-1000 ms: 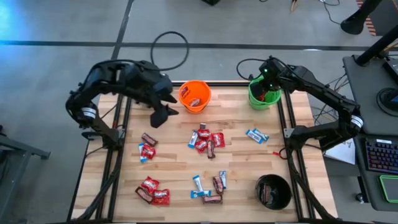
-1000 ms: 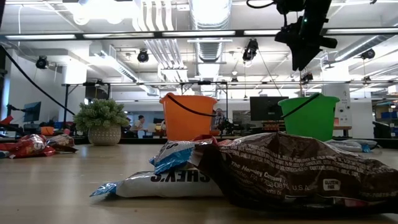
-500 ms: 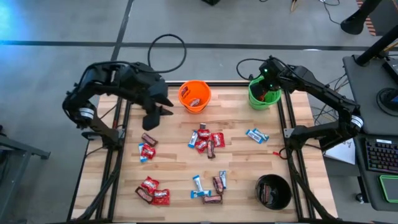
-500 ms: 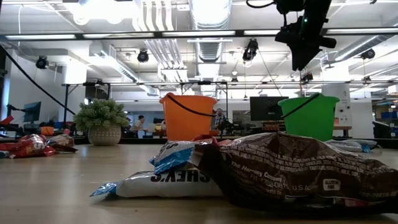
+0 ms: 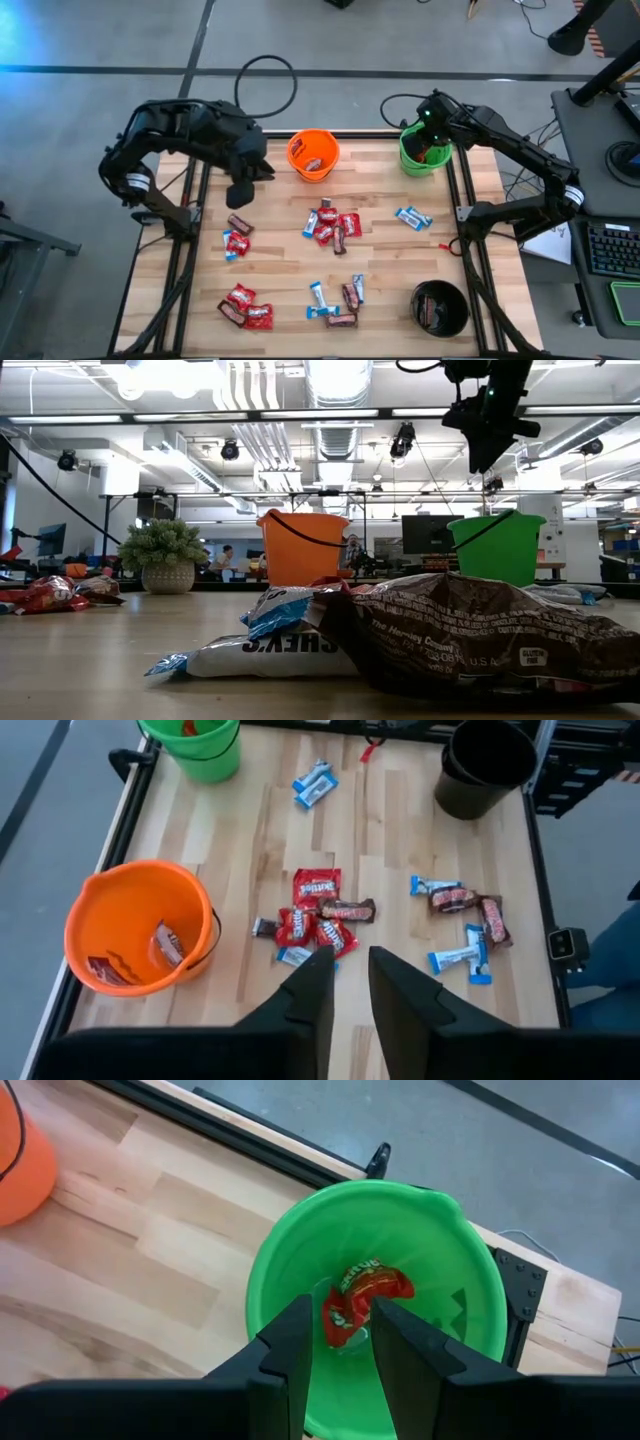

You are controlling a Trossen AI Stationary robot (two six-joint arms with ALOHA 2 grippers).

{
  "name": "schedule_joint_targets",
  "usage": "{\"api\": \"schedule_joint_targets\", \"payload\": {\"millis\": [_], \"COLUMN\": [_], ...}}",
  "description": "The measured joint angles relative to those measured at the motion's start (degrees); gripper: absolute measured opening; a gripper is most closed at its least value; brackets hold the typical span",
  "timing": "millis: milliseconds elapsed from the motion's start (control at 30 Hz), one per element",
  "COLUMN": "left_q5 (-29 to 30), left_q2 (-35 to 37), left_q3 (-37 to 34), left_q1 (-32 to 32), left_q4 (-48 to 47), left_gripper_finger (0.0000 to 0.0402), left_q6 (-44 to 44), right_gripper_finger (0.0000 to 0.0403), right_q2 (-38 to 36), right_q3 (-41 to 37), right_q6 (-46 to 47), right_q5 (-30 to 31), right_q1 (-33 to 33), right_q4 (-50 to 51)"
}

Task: Sort candy
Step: Put the brown chocolate into the black bucket

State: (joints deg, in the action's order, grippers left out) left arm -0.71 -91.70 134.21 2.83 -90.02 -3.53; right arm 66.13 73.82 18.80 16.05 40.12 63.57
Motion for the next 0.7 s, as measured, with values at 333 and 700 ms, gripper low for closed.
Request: {"api": "schedule_joint_targets", "payload": {"millis": [333,700], "left_q5": [0.6,15.8], "left_q2": [0.5,0.7], "left_q3": [0.0,0.0], "left_q1": [0.0,0.1], "left_q4": [0.0,0.0], "left_gripper_finger": [0.0077,0.0078], "left_q6": [1.5,3.0], "right_gripper_finger": [0.0093,0.0117], "right_q2": [0.0,0.1], "right_q3": [1.4,4.3], "right_q6": [-8.8,-19.5], "right_q5": [-1.8,-16.5], "right_q1": [-0.1,-0.1], "right_q4": [-4.8,-12.1]}}
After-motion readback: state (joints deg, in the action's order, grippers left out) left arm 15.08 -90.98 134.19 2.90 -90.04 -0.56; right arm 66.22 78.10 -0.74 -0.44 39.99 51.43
